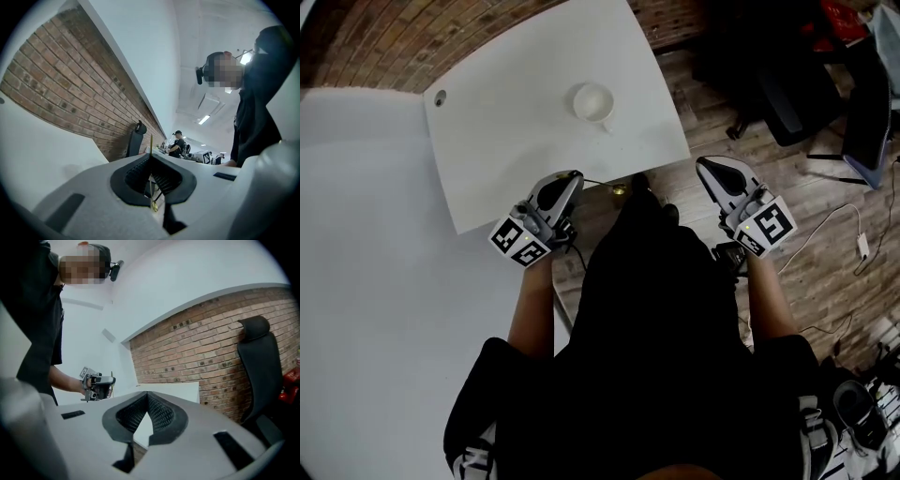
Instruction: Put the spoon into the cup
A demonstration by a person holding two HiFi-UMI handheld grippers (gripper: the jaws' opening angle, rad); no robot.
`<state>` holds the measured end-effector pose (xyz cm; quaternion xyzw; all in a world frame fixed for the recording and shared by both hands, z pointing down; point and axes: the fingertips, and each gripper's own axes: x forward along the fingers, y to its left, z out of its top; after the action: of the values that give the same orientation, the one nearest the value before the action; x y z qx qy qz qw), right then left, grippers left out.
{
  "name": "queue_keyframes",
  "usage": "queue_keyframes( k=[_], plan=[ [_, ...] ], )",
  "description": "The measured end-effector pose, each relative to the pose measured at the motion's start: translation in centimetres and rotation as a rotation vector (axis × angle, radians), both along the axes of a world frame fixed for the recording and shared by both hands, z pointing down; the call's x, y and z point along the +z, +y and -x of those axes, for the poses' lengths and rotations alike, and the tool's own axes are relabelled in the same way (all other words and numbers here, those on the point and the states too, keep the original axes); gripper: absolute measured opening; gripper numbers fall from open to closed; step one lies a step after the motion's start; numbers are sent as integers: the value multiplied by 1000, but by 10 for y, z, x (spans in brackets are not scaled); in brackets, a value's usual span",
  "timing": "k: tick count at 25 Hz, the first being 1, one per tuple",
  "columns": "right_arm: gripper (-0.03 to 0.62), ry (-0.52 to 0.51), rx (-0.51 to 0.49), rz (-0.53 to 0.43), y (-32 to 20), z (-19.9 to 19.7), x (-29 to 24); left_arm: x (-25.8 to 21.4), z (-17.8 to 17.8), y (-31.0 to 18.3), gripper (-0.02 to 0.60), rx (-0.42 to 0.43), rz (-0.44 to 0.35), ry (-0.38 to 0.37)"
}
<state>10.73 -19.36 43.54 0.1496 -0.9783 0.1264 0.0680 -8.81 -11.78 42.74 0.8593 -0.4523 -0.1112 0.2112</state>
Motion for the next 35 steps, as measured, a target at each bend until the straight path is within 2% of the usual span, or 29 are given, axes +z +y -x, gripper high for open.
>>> queue_keyframes(
  k=[13,17,23,27,35],
  plan=[
    [7,52,-20,-54,-81,89,-14,0,78,-70,17,-11,-33,82],
    [6,50,-93,-34,-90,116,-8,3,99,-90,17,-72,-43,146],
    [6,54,-161,-29,-119,137,-4,13,119,-118,17,-167,-47,159],
    [6,52,-197,-11,-132,142,-2,30,127,-133,17,-230,-11,145],
    [6,78,-241,38,-134,151,15,74,142,-154,17,-317,76,189]
  ],
)
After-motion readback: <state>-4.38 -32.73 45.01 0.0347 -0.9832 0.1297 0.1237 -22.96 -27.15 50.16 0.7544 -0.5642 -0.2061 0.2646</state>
